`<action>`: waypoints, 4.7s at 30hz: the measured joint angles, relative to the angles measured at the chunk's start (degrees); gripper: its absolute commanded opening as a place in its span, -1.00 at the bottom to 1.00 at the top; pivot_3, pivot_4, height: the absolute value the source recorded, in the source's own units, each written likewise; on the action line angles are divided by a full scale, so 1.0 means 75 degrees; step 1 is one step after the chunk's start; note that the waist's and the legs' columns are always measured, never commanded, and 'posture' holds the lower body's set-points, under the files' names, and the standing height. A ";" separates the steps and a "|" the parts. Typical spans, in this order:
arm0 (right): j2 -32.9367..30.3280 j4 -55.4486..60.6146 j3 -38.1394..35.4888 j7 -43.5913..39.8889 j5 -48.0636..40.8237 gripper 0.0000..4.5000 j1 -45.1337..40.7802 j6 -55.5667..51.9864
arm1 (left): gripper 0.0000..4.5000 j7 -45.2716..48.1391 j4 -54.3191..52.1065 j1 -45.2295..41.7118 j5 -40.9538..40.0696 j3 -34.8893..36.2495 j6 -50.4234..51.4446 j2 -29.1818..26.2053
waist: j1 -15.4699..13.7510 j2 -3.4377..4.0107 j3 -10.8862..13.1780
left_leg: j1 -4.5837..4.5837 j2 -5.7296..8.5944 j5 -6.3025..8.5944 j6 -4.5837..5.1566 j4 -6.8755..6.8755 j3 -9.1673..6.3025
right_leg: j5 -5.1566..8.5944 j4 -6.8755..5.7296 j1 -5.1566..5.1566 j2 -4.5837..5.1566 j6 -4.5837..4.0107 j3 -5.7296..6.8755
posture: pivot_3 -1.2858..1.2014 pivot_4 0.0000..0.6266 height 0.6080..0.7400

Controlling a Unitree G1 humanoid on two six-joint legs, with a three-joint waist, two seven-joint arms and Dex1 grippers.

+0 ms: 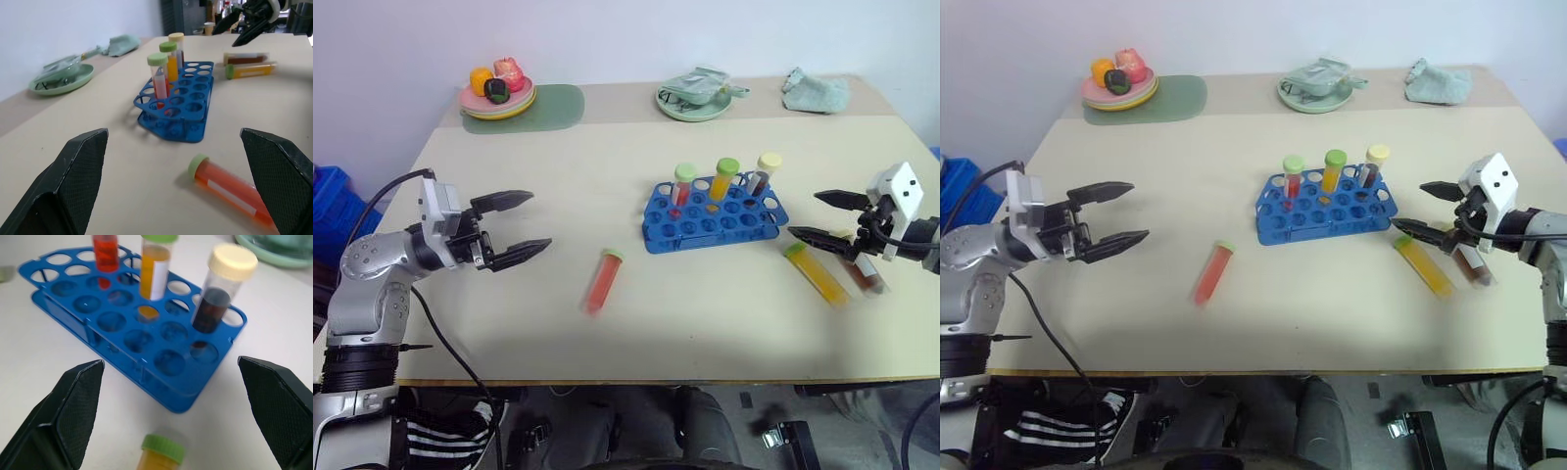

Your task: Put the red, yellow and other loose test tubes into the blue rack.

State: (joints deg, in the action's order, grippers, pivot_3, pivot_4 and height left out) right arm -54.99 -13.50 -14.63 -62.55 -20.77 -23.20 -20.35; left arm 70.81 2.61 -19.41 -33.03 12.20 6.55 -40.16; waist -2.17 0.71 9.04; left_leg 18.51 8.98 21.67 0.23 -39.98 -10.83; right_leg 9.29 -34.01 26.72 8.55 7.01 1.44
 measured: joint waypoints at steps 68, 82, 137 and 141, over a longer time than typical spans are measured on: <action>-0.0184 -0.6008 0.4807 -0.0726 0.4170 -0.61 -0.5039 -0.5389 | 1.00 -0.1045 -0.1817 0.0757 -0.0185 -0.0764 0.0443 0.0779 | 0.0016 -0.0003 0.0007 | 0.0021 -0.0002 0.0009 0.0012 -0.0002 0.0040 | -0.0005 0.0008 0.0026 -0.0004 0.0008 -0.0031 | 0.03 -0.52 1.00; 0.0360 -0.3658 -0.0161 0.1941 0.1810 -0.61 -0.3967 -0.4117 | 1.00 -0.0957 -0.1410 0.0340 -0.0161 -0.0774 0.0390 0.0791 | -0.0022 -0.0014 0.0004 | 0.0039 -0.0005 0.0009 0.0013 0.0001 0.0059 | -0.0011 0.0004 0.0051 -0.0018 0.0015 -0.0063 | 0.03 -0.52 1.00; 0.4400 0.0028 -0.0167 0.3960 0.0572 -0.61 0.0392 0.3119 | 1.00 -0.0464 -0.0985 -0.0162 -0.0174 -0.0600 0.0561 0.0279 | 0.0206 -0.0003 0.0005 | -0.0012 -0.0077 0.0025 0.0009 0.0013 0.0154 | -0.0047 0.0018 0.0057 -0.0122 0.0003 -0.0160 | 0.03 -0.52 1.00; 0.4401 -0.0077 -0.0113 0.3984 0.0596 -0.61 0.0393 0.3118 | 1.00 -0.0468 -0.0985 -0.0162 -0.0174 -0.0600 0.0569 0.0279 | 0.0209 -0.0002 0.0005 | -0.0012 -0.0077 0.0025 0.0009 0.0013 0.0154 | -0.0047 0.0019 0.0058 -0.0122 0.0003 -0.0161 | 0.03 -0.52 1.00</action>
State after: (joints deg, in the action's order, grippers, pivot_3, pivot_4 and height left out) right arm -21.98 -14.08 -15.48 -32.67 -16.31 -20.26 3.04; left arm 67.30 -4.77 -20.63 -34.33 7.70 10.82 -38.07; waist -0.60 0.69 9.08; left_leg 18.43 8.40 21.86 0.30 -39.88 -9.67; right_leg 8.94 -33.87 27.15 7.63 7.03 0.23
